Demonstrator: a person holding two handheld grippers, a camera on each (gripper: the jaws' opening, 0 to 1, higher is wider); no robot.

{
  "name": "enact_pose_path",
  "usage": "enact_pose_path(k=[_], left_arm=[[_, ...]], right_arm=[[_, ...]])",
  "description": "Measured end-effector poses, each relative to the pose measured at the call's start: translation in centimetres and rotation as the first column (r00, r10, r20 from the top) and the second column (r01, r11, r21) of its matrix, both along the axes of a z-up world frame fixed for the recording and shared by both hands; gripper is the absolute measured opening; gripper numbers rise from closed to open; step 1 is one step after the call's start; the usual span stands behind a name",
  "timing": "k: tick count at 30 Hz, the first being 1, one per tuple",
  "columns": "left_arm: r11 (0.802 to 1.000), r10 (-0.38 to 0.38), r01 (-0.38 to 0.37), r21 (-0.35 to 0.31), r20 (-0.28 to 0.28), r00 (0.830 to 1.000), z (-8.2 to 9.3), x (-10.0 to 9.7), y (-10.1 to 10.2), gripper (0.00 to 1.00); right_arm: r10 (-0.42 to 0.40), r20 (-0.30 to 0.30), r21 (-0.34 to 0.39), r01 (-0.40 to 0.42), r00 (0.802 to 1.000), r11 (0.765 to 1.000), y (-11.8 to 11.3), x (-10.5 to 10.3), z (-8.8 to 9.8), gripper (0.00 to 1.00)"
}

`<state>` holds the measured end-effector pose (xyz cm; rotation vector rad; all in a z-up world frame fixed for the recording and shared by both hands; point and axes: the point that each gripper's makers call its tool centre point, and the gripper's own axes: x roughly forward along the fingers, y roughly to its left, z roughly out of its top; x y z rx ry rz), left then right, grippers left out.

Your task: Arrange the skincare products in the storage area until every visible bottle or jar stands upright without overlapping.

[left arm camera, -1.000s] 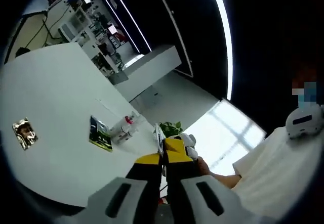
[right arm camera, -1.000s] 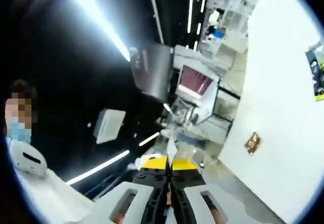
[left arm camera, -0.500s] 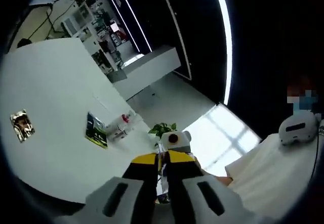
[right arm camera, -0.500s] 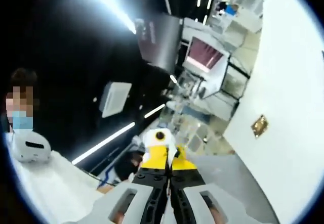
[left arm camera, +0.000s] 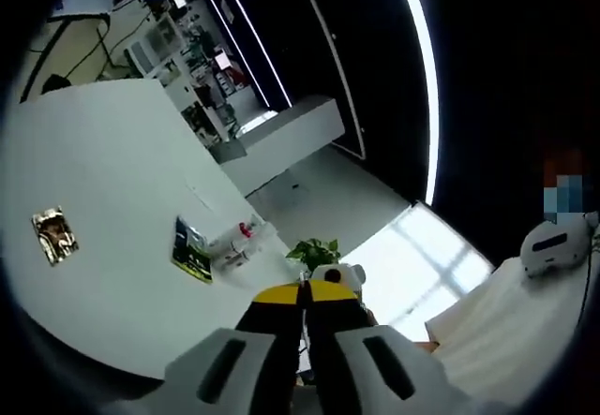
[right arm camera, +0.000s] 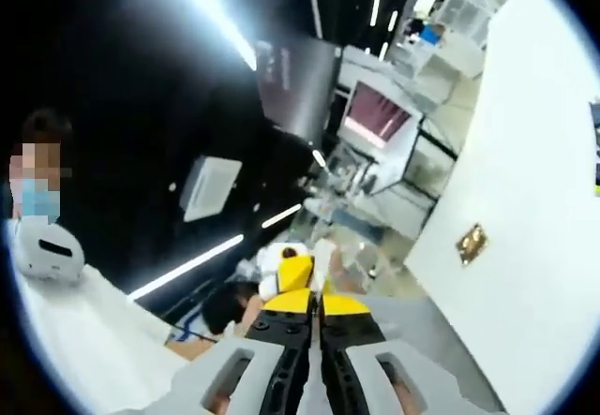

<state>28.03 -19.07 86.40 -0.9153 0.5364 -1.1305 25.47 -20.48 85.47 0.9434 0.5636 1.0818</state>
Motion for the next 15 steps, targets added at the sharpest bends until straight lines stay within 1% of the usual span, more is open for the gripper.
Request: enact_pose_path(k=[1, 2, 3, 4, 5, 6, 7, 8, 9, 10, 11, 12, 14, 15], left_arm=[[1.0, 0.002, -0.002, 0.01, -0.005, 1.0, -0.2, 0.1, -0.1, 0.0], [1.0, -0.001, 0.001, 0.005, -0.003, 1.0, -0.1, 0.0, -0.1, 0.0], [1.0, -0.002, 0.002, 0.001, -0.009, 1.0, 0.0, 0.0, -0.2, 0.0], [1.0, -0.003, 0.003, -0.017, -0.025, 1.0, 0.1, 0.1, -0.2, 0.0], [1.0, -0.008, 0.008, -0.027, -0.021, 1.0, 0.3, 0.0, -0.3, 0.0], [0.997, -0.07, 0.07, -0.035, -0.014, 0.997, 0.4, -1.0, -0.7, 0.0], [0.995, -0.095, 0.095, -0.023, -0.025, 0.995, 0.0, -1.4, -0.9, 0.0], [0.994, -0.111, 0.11, -0.003, -0.016, 0.994, -0.3, -1.6, -1.2, 0.0], [0.995, -0.101, 0.101, 0.011, -0.005, 0.995, -0.3, -1.5, -1.2, 0.0], [0.994, -0.103, 0.101, 0.049, 0.036, 0.994, -0.5, -1.5, -1.2, 0.0], [0.995, -0.098, 0.097, 0.039, 0.038, 0.994, -0.3, -1.6, -1.2, 0.0], [0.995, -0.096, 0.095, 0.036, 0.024, 0.995, -0.3, -1.5, -1.2, 0.0], [0.995, -0.093, 0.092, 0.042, 0.014, 0.996, -0.6, -1.4, -1.1, 0.0], [0.995, -0.089, 0.088, 0.046, 0.013, 0.996, -0.7, -1.3, -1.0, 0.0]], right_arm=[[-0.003, 0.001, -0.005, 0.003, 1.0, 1.0, 0.0, 0.0, 0.0, 0.0], [-0.006, -0.019, 0.005, 0.006, 1.0, 1.0, -0.2, 0.1, -0.1, 0.0], [-0.007, -0.026, 0.021, 0.007, 1.0, 1.0, -0.3, 0.1, 0.1, 0.0], [-0.011, -0.022, 0.026, 0.012, 1.0, 1.0, -0.3, 0.1, 0.1, 0.0], [-0.021, -0.021, 0.031, 0.022, 1.0, 0.999, -0.6, 0.2, 0.2, 0.0], [-0.025, -0.023, 0.047, 0.026, 0.999, 0.999, -0.7, 0.2, 0.4, 0.0], [-0.042, -0.021, 0.062, 0.044, 0.999, 0.997, -1.0, 0.4, 0.6, 0.0], [-0.045, -0.02, 0.062, 0.046, 0.999, 0.997, -1.1, 0.4, 0.6, 0.0], [-0.042, -0.024, 0.051, 0.043, 0.999, 0.998, -1.1, 0.3, 0.5, 0.0], [-0.041, -0.024, 0.045, 0.042, 0.999, 0.998, -1.0, 0.3, 0.4, 0.0], [-0.042, -0.023, 0.042, 0.043, 0.999, 0.998, -1.0, 0.4, 0.3, 0.0], [-0.043, -0.022, 0.042, 0.044, 0.999, 0.998, -1.0, 0.3, 0.3, 0.0], [-0.057, -0.006, 0.027, 0.057, 0.998, 0.998, -1.0, 0.4, 0.1, 0.0], [-0.06, 0.006, 0.01, 0.06, 0.998, 0.998, -0.9, 0.4, 0.0, 0.02]])
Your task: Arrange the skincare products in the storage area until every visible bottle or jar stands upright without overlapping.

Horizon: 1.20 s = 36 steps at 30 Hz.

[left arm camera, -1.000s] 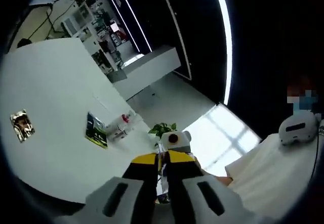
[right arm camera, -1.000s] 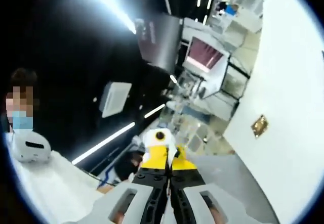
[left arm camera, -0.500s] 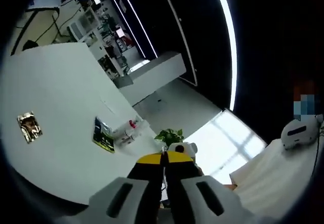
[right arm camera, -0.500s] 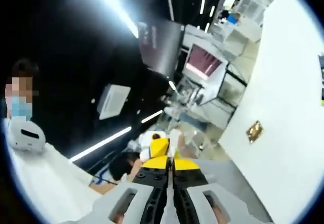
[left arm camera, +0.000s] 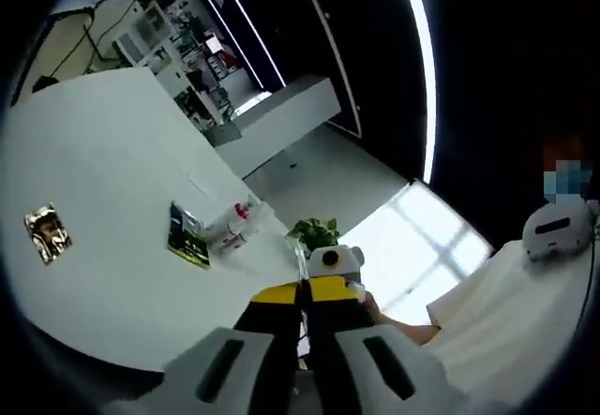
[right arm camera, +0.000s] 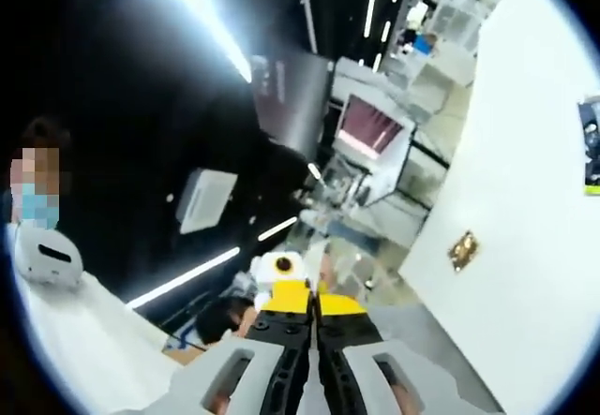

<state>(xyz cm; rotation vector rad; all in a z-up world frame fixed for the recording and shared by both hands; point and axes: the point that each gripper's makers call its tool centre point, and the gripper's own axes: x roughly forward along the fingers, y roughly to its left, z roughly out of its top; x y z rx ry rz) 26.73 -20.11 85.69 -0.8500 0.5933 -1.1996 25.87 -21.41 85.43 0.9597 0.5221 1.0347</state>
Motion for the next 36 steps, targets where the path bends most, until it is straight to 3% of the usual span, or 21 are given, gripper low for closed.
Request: enact_pose_path(k=[2, 4, 8, 15, 23, 28, 30, 36], left_arm=[[1.0, 0.017, -0.017, 0.001, -0.004, 1.0, 0.0, 0.2, 0.2, 0.0], [1.0, 0.028, -0.028, 0.002, -0.006, 1.0, -0.1, 0.4, 0.3, 0.0], [0.999, 0.037, -0.037, 0.026, 0.021, 0.999, -0.2, 0.4, 0.4, 0.0], [0.998, 0.041, -0.042, 0.056, 0.014, 0.999, -0.7, 0.6, 0.2, 0.0], [0.997, 0.052, -0.052, 0.061, -0.001, 0.999, -0.9, 0.8, 0.3, 0.0], [0.997, 0.061, -0.06, 0.05, -0.01, 0.998, -0.8, 0.9, 0.5, 0.0], [0.998, 0.053, -0.052, 0.042, -0.012, 0.999, -0.7, 0.8, 0.4, 0.0], [0.997, 0.045, -0.042, 0.058, -0.038, 0.998, -1.1, 0.9, 0.0, 0.0]], right_arm=[[0.017, 0.021, -0.05, -0.015, 1.0, 0.999, 0.1, -0.2, -0.6, 0.07], [0.03, 0.026, -0.055, -0.028, 0.999, 0.998, 0.5, -0.5, -0.6, 0.08], [0.022, 0.018, -0.056, -0.021, 1.0, 0.998, 0.5, -0.4, -0.6, 0.03], [-0.009, 0.013, -0.08, 0.01, 1.0, 0.997, 0.2, 0.0, -1.2, 0.0], [-0.022, -0.046, -0.032, 0.021, 0.999, 0.999, 0.0, 0.2, -1.2, 0.01], [-0.02, -0.053, -0.017, 0.019, 0.998, 1.0, -0.3, 0.2, -1.0, 0.0], [-0.022, -0.03, -0.05, 0.021, 0.999, 0.999, -0.4, 0.2, -1.2, 0.0], [-0.036, -0.045, -0.064, 0.033, 0.998, 0.997, -0.8, 0.1, -1.5, 0.0]])
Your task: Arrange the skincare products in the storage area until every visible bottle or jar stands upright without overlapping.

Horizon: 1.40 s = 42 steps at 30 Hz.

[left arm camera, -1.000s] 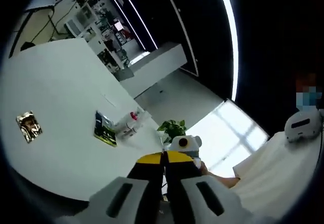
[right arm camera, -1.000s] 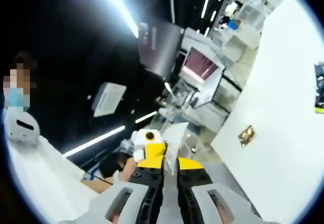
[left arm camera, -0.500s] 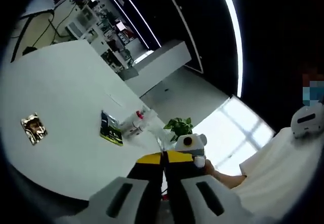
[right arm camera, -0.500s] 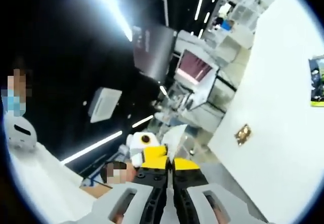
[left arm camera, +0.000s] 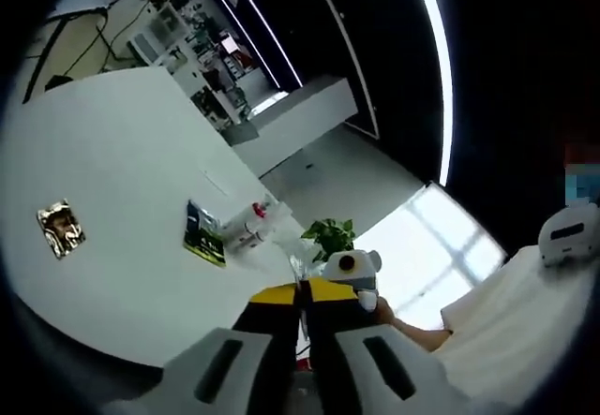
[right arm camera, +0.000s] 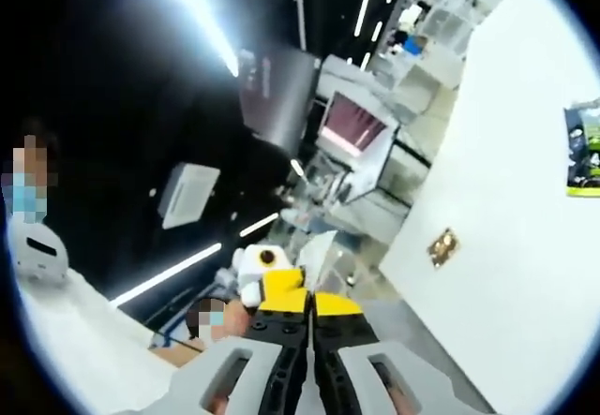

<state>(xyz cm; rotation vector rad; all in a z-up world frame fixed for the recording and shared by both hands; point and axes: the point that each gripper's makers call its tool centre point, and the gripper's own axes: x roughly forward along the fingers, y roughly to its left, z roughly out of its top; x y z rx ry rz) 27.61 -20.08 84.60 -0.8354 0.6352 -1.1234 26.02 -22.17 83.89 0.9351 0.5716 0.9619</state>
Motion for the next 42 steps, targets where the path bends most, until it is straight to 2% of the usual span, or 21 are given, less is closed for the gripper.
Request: enact_pose_path(k=[2, 7, 8, 10, 12, 16, 17, 18, 19, 20, 22, 25, 27, 28, 32, 33, 34, 37, 39, 41, 42], left_arm=[[1.0, 0.005, -0.005, 0.03, 0.001, 1.0, -0.4, 0.1, -0.1, 0.01], [0.983, -0.056, 0.037, 0.18, 0.097, 0.994, -1.7, -0.2, 0.1, 0.05], [0.981, -0.063, 0.042, 0.19, 0.102, 0.993, -1.7, -0.2, 0.1, 0.05], [0.983, -0.075, 0.058, 0.176, 0.093, 0.993, -1.4, -0.1, 0.0, 0.05], [0.99, -0.065, 0.053, 0.131, 0.091, 0.994, -0.7, 0.4, 0.0, 0.05], [1.0, -0.016, 0.017, -0.024, 0.052, 0.999, 1.4, 1.5, -0.1, 0.15], [0.999, -0.025, 0.027, -0.026, 0.058, 0.998, 1.5, 1.4, -0.2, 0.15], [0.999, -0.05, 0.051, -0.004, 0.105, 0.993, 1.4, 1.2, -0.4, 0.1], [0.998, -0.062, 0.057, 0.038, 0.142, 0.988, 1.1, 1.2, -0.4, 0.0], [0.998, -0.065, 0.061, 0.029, 0.152, 0.986, 1.4, 1.1, -0.6, 0.03], [0.998, -0.066, 0.066, 0.006, 0.088, 0.994, 1.3, 1.2, -0.8, 0.01], [0.998, -0.055, 0.057, -0.016, 0.104, 0.993, 1.7, 1.3, -1.0, 0.01], [0.995, -0.039, 0.045, -0.088, 0.064, 0.997, 2.3, 1.6, -1.2, 0.02], [0.994, -0.031, 0.038, -0.105, 0.068, 0.997, 2.5, 1.8, -1.1, 0.02], [0.994, -0.028, 0.036, -0.105, 0.078, 0.997, 2.2, 2.0, -0.9, 0.0], [0.992, -0.037, 0.05, -0.119, 0.106, 0.994, 2.5, 1.8, -0.9, 0.0], [0.993, -0.035, 0.05, -0.107, 0.131, 0.991, 2.6, 1.7, -0.8, 0.0], [0.998, -0.036, 0.045, -0.052, 0.158, 0.987, 2.1, 1.8, -0.7, 0.0], [0.999, -0.035, 0.031, 0.021, 0.21, 0.977, 1.5, 2.0, -0.5, 0.0], [0.998, -0.042, 0.031, 0.05, 0.242, 0.969, 1.6, 2.0, -0.5, 0.0], [0.996, -0.051, 0.029, 0.085, 0.274, 0.96, 1.4, 2.0, -0.4, 0.0]], right_arm=[[-0.008, -0.002, -0.014, 0.008, 1.0, 1.0, -0.1, 0.1, -0.3, 0.0], [-0.033, -0.014, -0.031, 0.033, 0.999, 0.999, -0.6, 0.3, -0.7, 0.0], [-0.033, -0.027, -0.035, 0.032, 0.999, 0.999, -0.6, 0.2, -0.8, 0.0], [-0.03, -0.04, -0.03, 0.029, 0.999, 0.999, -0.5, 0.0, -0.7, 0.0], [-0.02, -0.051, -0.031, 0.019, 0.998, 0.999, -0.4, -0.2, -0.4, 0.0], [0.004, -0.073, -0.05, -0.007, 0.997, 0.999, -0.2, -1.0, 0.2, 0.0], [0.001, -0.078, -0.049, -0.005, 0.997, 0.999, -0.3, -1.1, 0.5, 0.0], [-0.011, -0.084, -0.049, 0.007, 0.996, 0.999, -0.5, -1.0, 0.8, 0.0], [-0.013, -0.09, -0.047, 0.009, 0.996, 0.999, -0.7, -1.1, 0.9, 0.0], [-0.014, -0.102, -0.061, 0.007, 0.995, 0.998, -0.8, -1.1, 0.9, 0.0], [-0.017, -0.116, -0.061, 0.01, 0.993, 0.998, -1.0, -1.2, 1.1, 0.0], [-0.018, -0.139, -0.057, 0.01, 0.99, 0.998, -1.1, -1.3, 1.2, 0.0], [-0.017, -0.153, -0.055, 0.009, 0.988, 0.998, -1.2, -1.4, 1.3, 0.0], [-0.021, -0.157, -0.052, 0.013, 0.987, 0.999, -1.2, -1.4, 1.3, 0.0], [-0.026, -0.184, -0.053, 0.017, 0.983, 0.998, -1.2, -1.5, 1.2, 0.0], [-0.027, -0.192, -0.056, 0.017, 0.981, 0.998, -1.2, -1.6, 1.2, 0.0], [-0.03, -0.193, -0.056, 0.019, 0.981, 0.998, -1.2, -1.6, 1.2, 0.0], [-0.024, -0.204, -0.039, 0.017, 0.979, 0.999, -1.1, -1.7, 1.5, 0.0], [-0.023, -0.216, -0.015, 0.02, 0.976, 1.0, -0.9, -1.6, 1.8, 0.0], [-0.02, -0.223, -0.015, 0.018, 0.975, 1.0, -0.6, -1.6, 1.8, 0.0], [-0.019, -0.228, -0.015, 0.016, 0.973, 1.0, -0.5, -1.6, 1.7, 0.0]])
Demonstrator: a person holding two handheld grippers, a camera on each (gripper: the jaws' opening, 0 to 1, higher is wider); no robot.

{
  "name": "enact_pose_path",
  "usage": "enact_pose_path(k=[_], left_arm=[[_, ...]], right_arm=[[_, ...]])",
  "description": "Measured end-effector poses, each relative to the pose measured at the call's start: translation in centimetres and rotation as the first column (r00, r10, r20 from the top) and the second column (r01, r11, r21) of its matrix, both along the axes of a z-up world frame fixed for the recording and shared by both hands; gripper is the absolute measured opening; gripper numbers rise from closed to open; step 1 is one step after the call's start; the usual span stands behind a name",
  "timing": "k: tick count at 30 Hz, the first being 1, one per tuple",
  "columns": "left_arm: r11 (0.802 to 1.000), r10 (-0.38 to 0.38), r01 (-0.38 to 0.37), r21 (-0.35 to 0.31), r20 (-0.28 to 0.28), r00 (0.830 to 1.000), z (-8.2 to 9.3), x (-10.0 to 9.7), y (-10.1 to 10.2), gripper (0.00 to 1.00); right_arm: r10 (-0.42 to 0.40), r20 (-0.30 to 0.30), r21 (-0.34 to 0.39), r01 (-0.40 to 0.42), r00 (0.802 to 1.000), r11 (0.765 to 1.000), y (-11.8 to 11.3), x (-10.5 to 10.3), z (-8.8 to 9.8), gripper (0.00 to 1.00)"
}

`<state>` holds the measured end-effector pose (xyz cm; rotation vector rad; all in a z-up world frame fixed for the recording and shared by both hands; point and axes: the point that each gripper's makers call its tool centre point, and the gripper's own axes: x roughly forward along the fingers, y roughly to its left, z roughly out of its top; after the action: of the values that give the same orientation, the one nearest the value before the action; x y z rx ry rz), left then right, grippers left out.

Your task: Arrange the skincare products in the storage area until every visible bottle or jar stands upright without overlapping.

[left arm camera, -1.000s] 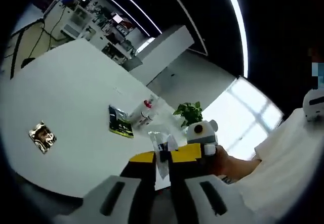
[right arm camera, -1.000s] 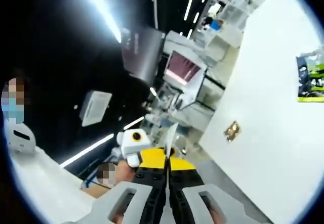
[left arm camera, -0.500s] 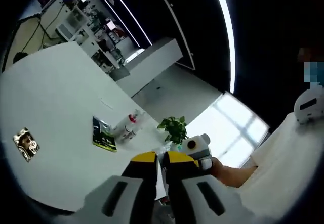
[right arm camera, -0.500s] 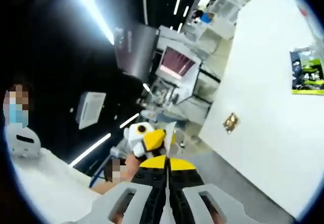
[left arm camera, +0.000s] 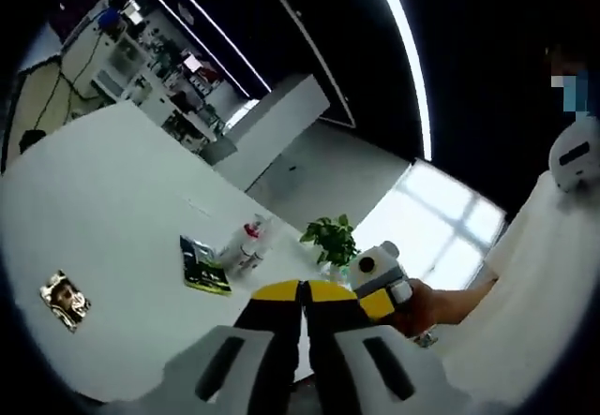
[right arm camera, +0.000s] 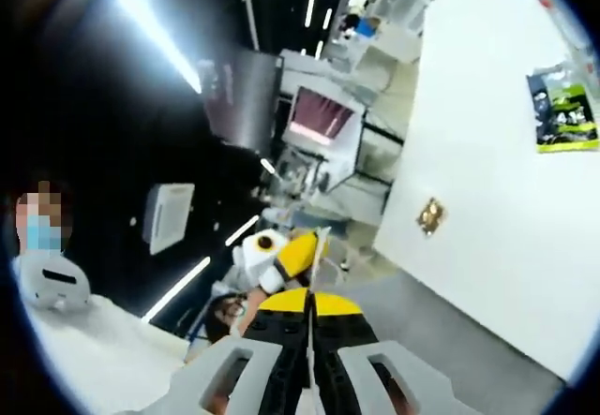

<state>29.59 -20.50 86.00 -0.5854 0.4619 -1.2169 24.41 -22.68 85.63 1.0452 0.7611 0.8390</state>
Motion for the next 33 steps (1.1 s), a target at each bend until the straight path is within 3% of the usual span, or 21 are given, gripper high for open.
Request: enact_pose_path(k=[3, 5, 6, 9, 11, 15, 17, 18, 20, 22, 24, 25, 26, 27, 28, 31, 33], left_arm=[[0.992, -0.024, 0.008, 0.128, 0.128, 0.991, -0.8, -0.2, 0.0, 0.0], [0.977, -0.067, 0.019, 0.211, 0.22, 0.973, -1.2, -0.4, 0.0, 0.0], [0.968, -0.085, 0.025, 0.25, 0.233, 0.969, -1.5, -0.5, 0.1, 0.0], [0.964, -0.085, 0.024, 0.263, 0.223, 0.971, -1.6, -0.3, 0.2, 0.0], [0.96, -0.088, 0.011, 0.281, 0.262, 0.961, -1.5, 0.0, 0.5, 0.0], [0.967, -0.091, -0.016, 0.256, 0.402, 0.911, -0.5, 0.4, 1.4, 0.01], [0.966, -0.089, -0.045, 0.254, 0.492, 0.866, -0.2, 0.3, 1.9, 0.03], [0.967, -0.092, -0.043, 0.251, 0.5, 0.861, -0.2, 0.0, 1.9, 0.03], [0.964, -0.072, -0.051, 0.262, 0.438, 0.896, -0.6, -0.2, 2.3, 0.04], [0.961, -0.067, -0.066, 0.269, 0.454, 0.889, -0.8, -0.2, 2.8, 0.04], [0.927, -0.102, -0.106, 0.361, 0.512, 0.853, -2.0, 0.1, 3.6, 0.02], [0.9, -0.133, -0.125, 0.417, 0.537, 0.833, -2.9, 0.2, 4.0, 0.0], [0.889, -0.148, -0.123, 0.44, 0.532, 0.833, -3.3, 0.1, 4.1, 0.0], [0.851, -0.201, -0.137, 0.507, 0.556, 0.807, -4.1, 0.2, 4.3, 0.0], [0.849, -0.215, -0.134, 0.511, 0.566, 0.796, -4.2, 0.1, 4.1, 0.0], [0.845, -0.209, -0.146, 0.514, 0.569, 0.795, -4.8, 0.3, 3.7, 0.0], [0.796, -0.243, -0.169, 0.581, 0.563, 0.79, -6.2, 0.6, 4.0, 0.0]], right_arm=[[-0.002, -0.015, 0.005, 0.002, 1.0, 1.0, 0.3, 0.1, -0.2, 0.0], [-0.001, -0.021, 0.007, 0.001, 1.0, 1.0, 0.7, 0.0, -0.4, 0.0], [-0.002, -0.025, 0.006, 0.002, 1.0, 1.0, 0.8, 0.0, -0.5, 0.0], [-0.012, -0.038, 0.008, 0.013, 0.999, 1.0, 1.1, 0.1, -0.9, 0.0], [-0.023, -0.045, 0.01, 0.023, 0.999, 1.0, 1.3, 0.3, -1.3, 0.0], [-0.048, -0.061, -0.005, 0.048, 0.997, 0.999, 1.3, 0.8, -2.3, 0.0], [-0.055, -0.057, -0.013, 0.055, 0.997, 0.998, 1.3, 1.1, -2.7, 0.0], [-0.059, -0.057, -0.018, 0.058, 0.997, 0.998, 1.3, 1.3, -2.8, 0.0], [-0.067, -0.06, -0.034, 0.065, 0.996, 0.997, 1.2, 1.5, -3.3, 0.0], [-0.085, -0.05, -0.043, 0.083, 0.995, 0.996, 1.0, 1.8, -3.4, 0.0], [-0.121, -0.051, -0.058, 0.118, 0.991, 0.991, 0.6, 2.1, -4.0, 0.0], [-0.146, -0.067, -0.073, 0.141, 0.987, 0.987, 0.3, 2.3, -4.6, 0.0], [-0.156, -0.072, -0.072, 0.151, 0.985, 0.986, 0.1, 2.3, -5.0, 0.0], [-0.166, -0.07, -0.068, 0.161, 0.984, 0.985, -0.1, 2.3, -5.2, 0.0], [-0.175, -0.068, -0.068, 0.171, 0.982, 0.983, -0.2, 2.2, -5.4, 0.0], [-0.222, -0.088, -0.1, 0.213, 0.971, 0.972, -1.0, 1.9, -6.5, 0.0], [-0.247, -0.108, -0.103, 0.236, 0.963, 0.966, -1.6, 1.9, -7.2, 0.0]])
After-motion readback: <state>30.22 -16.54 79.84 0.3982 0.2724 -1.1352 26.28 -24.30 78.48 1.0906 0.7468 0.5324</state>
